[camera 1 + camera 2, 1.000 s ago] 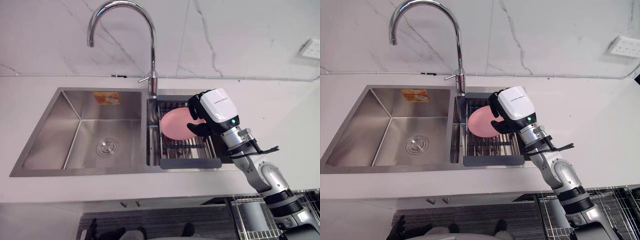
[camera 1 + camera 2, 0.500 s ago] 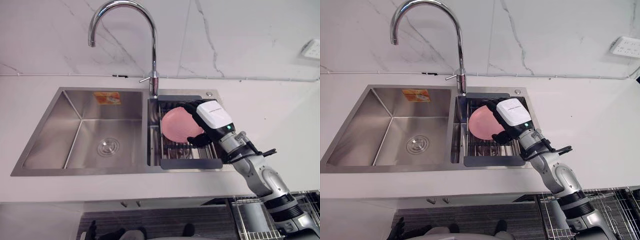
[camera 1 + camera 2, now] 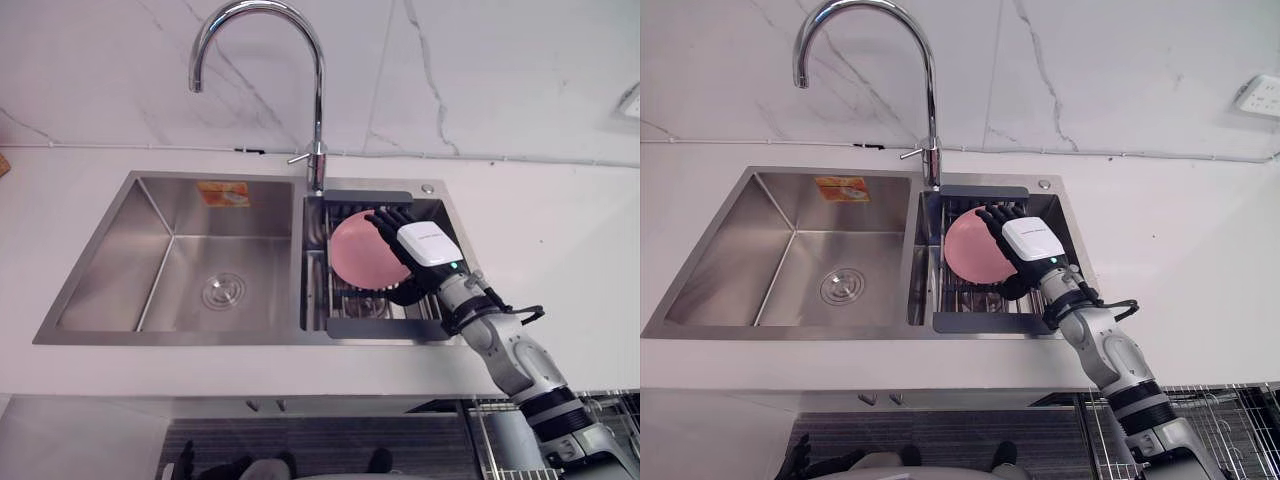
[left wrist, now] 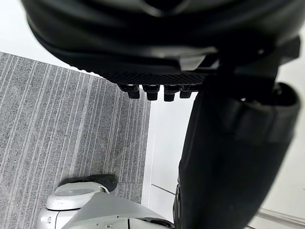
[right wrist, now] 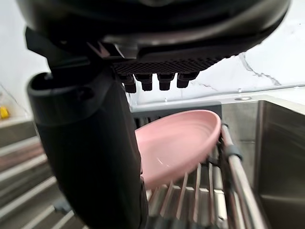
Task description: Walk over to the sink, pick up the cup, carry it to the dishwasher, place the cup inside the dishwasher, then close the dishwasher door
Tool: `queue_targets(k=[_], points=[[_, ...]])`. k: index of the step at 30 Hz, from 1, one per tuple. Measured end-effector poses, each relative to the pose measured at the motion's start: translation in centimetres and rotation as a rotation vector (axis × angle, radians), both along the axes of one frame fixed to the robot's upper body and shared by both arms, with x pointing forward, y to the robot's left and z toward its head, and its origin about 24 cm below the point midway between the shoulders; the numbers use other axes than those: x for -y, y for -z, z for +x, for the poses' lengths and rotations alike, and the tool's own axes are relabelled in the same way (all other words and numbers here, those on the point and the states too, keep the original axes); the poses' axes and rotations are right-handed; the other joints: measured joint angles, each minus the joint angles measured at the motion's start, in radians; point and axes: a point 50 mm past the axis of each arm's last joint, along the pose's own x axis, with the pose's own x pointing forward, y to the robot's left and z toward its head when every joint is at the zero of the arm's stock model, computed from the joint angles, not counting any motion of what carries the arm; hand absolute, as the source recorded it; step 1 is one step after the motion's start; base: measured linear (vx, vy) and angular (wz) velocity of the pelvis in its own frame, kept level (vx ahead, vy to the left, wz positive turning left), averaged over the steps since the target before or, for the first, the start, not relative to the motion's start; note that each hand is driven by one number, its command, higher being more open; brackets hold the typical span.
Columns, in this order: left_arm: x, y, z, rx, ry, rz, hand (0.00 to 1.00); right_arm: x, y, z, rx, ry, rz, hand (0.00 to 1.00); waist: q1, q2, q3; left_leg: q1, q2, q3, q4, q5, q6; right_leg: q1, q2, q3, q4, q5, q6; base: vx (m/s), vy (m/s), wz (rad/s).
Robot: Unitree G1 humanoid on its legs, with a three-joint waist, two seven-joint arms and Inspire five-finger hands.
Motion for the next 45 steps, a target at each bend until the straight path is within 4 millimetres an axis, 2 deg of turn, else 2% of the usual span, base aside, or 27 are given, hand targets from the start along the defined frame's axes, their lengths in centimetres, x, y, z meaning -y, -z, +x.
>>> queue_targets(k=[4,11,12,19,27,40,45], points=[[0.0,0.0,0.0,-0.003,-0.001,-0.002,1.0,-0.3,1.0,0.1,-0.045,-0.006,-0.039,1.0,0.0,0.0,0.0,-0.004,-0.002,-0.012,-0.005,0.006,0.0,0.0,-0.001,-0.012,0.0,0.0,0.0,-0.02,0.001,0.08],[0.2,0.1,0.2,-0.001,-0.002,-0.006,1.0,-0.5,1.2,0.6,-0.062,-0.007,-0.101,1.0,0.014,0.0,0.0,-0.009,-0.004,-0.022,-0.007,0.013,0.001,0.0,-0.003,-0.019,0.0,0.0,0.0,-0.02,0.002,0.05],[0.2,0.1,0.2,-0.002,-0.002,-0.007,1.0,-0.6,1.2,0.7,-0.064,-0.014,-0.113,0.0,0.015,0.0,0.0,-0.009,-0.005,-0.023,-0.009,0.014,0.001,0.0,-0.004,-0.02,0.0,0.0,0.0,0.0,0.0,0.0],[0.2,0.1,0.4,-0.002,-0.003,-0.009,1.0,-1.0,1.8,1.0,-0.089,-0.042,-0.175,0.0,0.023,-0.001,0.001,-0.009,-0.007,-0.025,-0.014,0.016,0.002,-0.001,-0.005,-0.021,0.0,0.0,0.0,0.0,0.0,0.0],[0.3,0.0,0.6,0.006,-0.002,-0.009,1.0,-1.5,1.9,0.7,0.023,-0.053,-0.232,0.0,0.021,-0.002,0.002,-0.008,-0.008,-0.024,-0.034,0.031,-0.001,-0.009,-0.006,-0.02,0.0,0.003,-0.002,-0.02,0.002,0.0],[0.3,-0.1,0.7,0.027,0.0,-0.002,1.0,-1.4,2.2,0.2,0.09,-0.041,-0.186,0.0,0.012,-0.003,0.004,-0.012,-0.006,-0.022,-0.036,0.032,-0.002,-0.016,-0.004,-0.014,0.0,0.004,-0.003,-0.01,0.001,-0.01],[0.3,-0.1,0.6,0.032,-0.007,0.009,1.0,-1.2,2.2,-0.1,0.104,-0.024,-0.12,0.0,0.007,-0.002,0.005,-0.013,-0.004,-0.02,-0.035,0.03,-0.005,-0.015,-0.002,-0.011,0.0,0.004,-0.003,0.0,0.0,0.0]])
